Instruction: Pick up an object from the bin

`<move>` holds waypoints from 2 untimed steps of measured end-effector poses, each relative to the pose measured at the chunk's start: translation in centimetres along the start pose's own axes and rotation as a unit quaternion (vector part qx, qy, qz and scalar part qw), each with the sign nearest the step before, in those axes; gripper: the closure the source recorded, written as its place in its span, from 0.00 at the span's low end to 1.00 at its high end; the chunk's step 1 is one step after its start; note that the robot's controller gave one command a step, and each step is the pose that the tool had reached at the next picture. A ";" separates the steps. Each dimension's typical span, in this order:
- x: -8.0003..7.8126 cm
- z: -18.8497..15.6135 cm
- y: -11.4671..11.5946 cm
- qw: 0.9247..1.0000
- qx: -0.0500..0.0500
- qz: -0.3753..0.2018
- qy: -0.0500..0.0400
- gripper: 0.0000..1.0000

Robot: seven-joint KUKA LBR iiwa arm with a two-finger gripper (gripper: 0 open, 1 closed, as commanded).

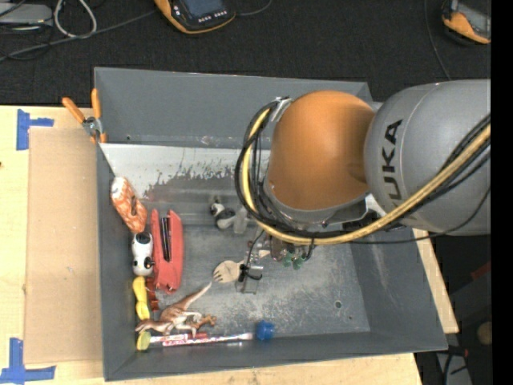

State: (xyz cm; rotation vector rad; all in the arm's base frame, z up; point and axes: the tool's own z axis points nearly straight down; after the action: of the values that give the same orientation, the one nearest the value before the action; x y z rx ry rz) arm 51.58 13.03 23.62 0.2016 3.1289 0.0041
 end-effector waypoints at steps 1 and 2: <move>-0.5 -4.7 0.5 0.999 0.001 -0.033 0.003 0.00; 0.4 -2.7 0.1 0.999 0.000 -0.044 0.000 0.00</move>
Offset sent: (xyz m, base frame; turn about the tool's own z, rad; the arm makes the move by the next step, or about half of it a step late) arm -0.0358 -0.0089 -0.1348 -0.1045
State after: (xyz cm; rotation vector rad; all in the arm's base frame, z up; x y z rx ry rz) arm 51.21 13.19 26.32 0.0629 3.1349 0.0039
